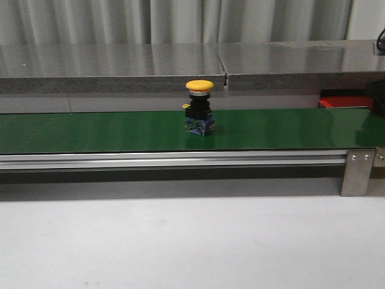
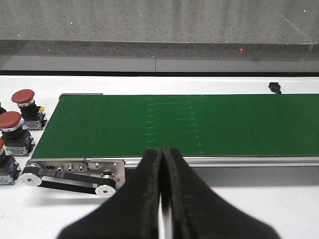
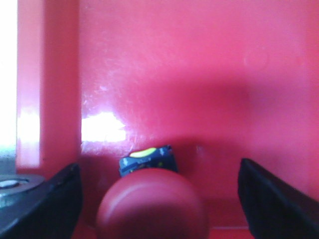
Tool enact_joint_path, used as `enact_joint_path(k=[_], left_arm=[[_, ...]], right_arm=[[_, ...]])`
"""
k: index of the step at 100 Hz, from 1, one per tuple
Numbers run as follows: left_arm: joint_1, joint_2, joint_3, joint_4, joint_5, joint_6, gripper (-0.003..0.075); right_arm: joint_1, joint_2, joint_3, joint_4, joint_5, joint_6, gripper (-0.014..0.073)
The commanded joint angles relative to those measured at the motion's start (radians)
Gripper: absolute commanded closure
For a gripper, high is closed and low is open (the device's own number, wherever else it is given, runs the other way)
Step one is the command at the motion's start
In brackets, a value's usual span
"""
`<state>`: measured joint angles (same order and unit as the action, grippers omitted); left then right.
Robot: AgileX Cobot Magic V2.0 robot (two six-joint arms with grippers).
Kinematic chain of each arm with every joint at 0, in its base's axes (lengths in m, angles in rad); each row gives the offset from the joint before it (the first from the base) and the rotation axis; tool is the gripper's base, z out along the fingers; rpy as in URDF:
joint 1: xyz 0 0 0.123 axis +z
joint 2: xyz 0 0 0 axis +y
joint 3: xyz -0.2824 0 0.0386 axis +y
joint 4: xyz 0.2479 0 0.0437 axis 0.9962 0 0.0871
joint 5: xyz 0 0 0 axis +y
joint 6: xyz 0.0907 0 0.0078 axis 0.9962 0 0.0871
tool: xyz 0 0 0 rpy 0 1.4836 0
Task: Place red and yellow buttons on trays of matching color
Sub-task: 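Lower the red button into the red tray and open the right gripper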
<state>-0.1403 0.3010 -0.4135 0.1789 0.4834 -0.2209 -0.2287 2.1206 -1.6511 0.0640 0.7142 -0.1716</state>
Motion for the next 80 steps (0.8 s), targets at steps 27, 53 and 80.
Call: enact_joint_path(k=[27,53,80], left_arm=[[-0.002,0.008,-0.025,0.0,-0.073,-0.011,0.0739],[-0.002,0.008,-0.025,0.0,-0.073,-0.011,0.0739],[-0.002,0.008,-0.025,0.0,-0.073,-0.011,0.0739]], right_arm=[[-0.002,-0.132,-0.126,0.016,0.041,-0.006,-0.0052],[-0.002,-0.253,-0.154,0.016,0.137,-0.014,-0.0052],[0.027,-0.39,-0.143,0.019,0.277,-0.064,-0.0052]])
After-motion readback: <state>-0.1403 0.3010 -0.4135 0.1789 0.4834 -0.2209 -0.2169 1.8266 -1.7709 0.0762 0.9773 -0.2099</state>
